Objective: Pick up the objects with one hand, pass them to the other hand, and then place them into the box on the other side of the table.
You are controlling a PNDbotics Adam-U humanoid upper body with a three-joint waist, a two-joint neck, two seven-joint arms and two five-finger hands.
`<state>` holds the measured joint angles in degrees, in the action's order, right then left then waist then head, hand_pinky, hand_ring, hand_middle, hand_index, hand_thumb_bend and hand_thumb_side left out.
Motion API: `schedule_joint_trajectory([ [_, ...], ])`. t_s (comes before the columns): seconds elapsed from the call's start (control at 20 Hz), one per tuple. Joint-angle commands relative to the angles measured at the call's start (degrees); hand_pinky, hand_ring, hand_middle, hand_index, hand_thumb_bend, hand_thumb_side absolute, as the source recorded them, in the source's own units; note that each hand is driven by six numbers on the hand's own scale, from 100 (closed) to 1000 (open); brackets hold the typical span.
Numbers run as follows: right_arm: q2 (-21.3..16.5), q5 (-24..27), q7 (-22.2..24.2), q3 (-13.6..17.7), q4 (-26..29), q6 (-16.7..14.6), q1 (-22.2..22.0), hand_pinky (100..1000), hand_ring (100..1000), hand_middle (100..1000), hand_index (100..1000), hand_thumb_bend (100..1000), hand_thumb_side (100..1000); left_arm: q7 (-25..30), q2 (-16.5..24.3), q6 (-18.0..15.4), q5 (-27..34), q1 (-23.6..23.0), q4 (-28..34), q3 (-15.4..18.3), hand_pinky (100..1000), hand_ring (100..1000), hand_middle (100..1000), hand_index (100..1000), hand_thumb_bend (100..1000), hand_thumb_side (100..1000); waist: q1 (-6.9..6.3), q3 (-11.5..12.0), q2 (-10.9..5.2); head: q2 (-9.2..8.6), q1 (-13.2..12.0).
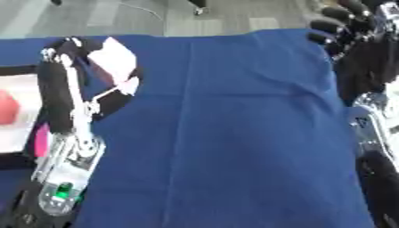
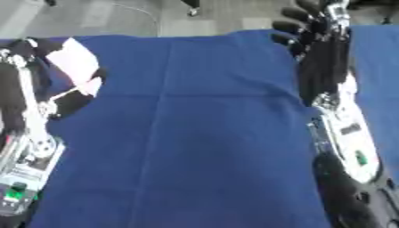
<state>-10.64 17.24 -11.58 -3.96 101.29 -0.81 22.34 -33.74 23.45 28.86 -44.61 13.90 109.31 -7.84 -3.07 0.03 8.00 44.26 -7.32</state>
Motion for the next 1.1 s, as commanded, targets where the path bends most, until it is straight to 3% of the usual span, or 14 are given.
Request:
schedule_joint_trajectory([
  [0.05, 0.2, -2.5, 0.1, 1.0, -2.2, -1.0, -0.1, 713, 684, 660, 795, 100, 906, 3.0, 9.0, 7.4, -2.4, -2.3, 2.2, 6.1, 213, 182, 105, 389, 198, 100, -1.25, -0.1, -1.84, -0.14, -2.5],
  [0.2, 0.5, -3.1, 0.7, 1.1, -4.1, -1.6, -0.5, 714, 685, 658, 791, 100, 909, 8.8, 14.5, 13.8, -4.7, -5.1, -1.9, 9.6, 220, 195, 115, 405, 165, 100, -1.96, -0.2, -1.88, -0.14, -3.0],
  [0.35, 0.6, -3.1, 1.7, 0.9, -5.0, -2.1, -0.6, 713, 682, 650, 783, 100, 907, 16.5, 18.4, 17.2, -6.9, -5.5, -8.9, 10.8, 216, 202, 122, 428, 148, 100, -2.12, -0.4, -1.95, -0.30, -2.6],
  [0.7, 1.2, -2.9, 3.1, 0.5, -5.6, -2.3, -0.9, 713, 682, 647, 780, 100, 907, 32.7, 22.5, 17.4, -11.0, 0.7, -26.9, 10.1, 334, 272, 158, 471, 128, 139, -1.71, -1.4, -2.08, -1.88, -1.0],
  [0.75, 1.2, -2.9, 3.2, 0.4, -5.6, -2.3, -0.9, 714, 681, 647, 780, 100, 908, 34.1, 22.4, 17.7, -11.5, 1.5, -29.0, 10.3, 446, 312, 205, 513, 165, 183, -1.66, -1.5, -2.07, -2.07, -0.8],
  [0.8, 1.3, -2.9, 3.3, 0.4, -5.6, -2.3, -0.9, 714, 681, 646, 780, 100, 908, 35.6, 22.4, 17.7, -11.8, 2.1, -30.9, 10.4, 638, 392, 299, 590, 275, 235, -1.65, -1.7, -2.04, -2.23, -0.6],
  [0.85, 1.3, -2.9, 3.4, 0.4, -5.6, -2.3, -0.9, 714, 681, 646, 780, 100, 909, 37.4, 22.3, 17.6, -12.0, 2.6, -32.4, 10.3, 736, 448, 366, 641, 400, 269, -1.68, -1.8, -2.00, -2.36, -0.4],
  [0.9, 1.4, -2.8, 3.4, 0.4, -5.6, -2.2, -0.9, 714, 681, 646, 780, 100, 909, 39.3, 22.3, 17.2, -12.2, 2.8, -33.4, 10.3, 829, 550, 478, 730, 586, 320, -1.74, -1.8, -1.94, -2.47, -0.1],
  [1.0, 1.4, -2.8, 3.5, 0.3, -5.6, -2.2, -0.8, 714, 681, 646, 781, 100, 910, 43.7, 22.1, 16.0, -12.2, 2.9, -33.9, 10.6, 897, 664, 602, 823, 781, 370, -1.83, -1.9, -1.85, -2.70, 0.4],
  [1.05, 1.5, -2.8, 3.6, 0.3, -5.6, -2.2, -0.8, 714, 681, 645, 780, 100, 910, 46.4, 22.0, 15.0, -11.8, 2.8, -33.2, 11.0, 939, 749, 705, 874, 890, 367, -1.86, -2.0, -1.81, -2.89, 0.6],
  [1.1, 1.5, -2.8, 3.6, 0.3, -5.6, -2.1, -0.8, 714, 681, 644, 780, 100, 909, 48.7, 22.1, 13.8, -11.6, 2.6, -32.1, 11.5, 945, 761, 722, 883, 913, 376, -1.87, -2.0, -1.77, -3.07, 0.8],
])
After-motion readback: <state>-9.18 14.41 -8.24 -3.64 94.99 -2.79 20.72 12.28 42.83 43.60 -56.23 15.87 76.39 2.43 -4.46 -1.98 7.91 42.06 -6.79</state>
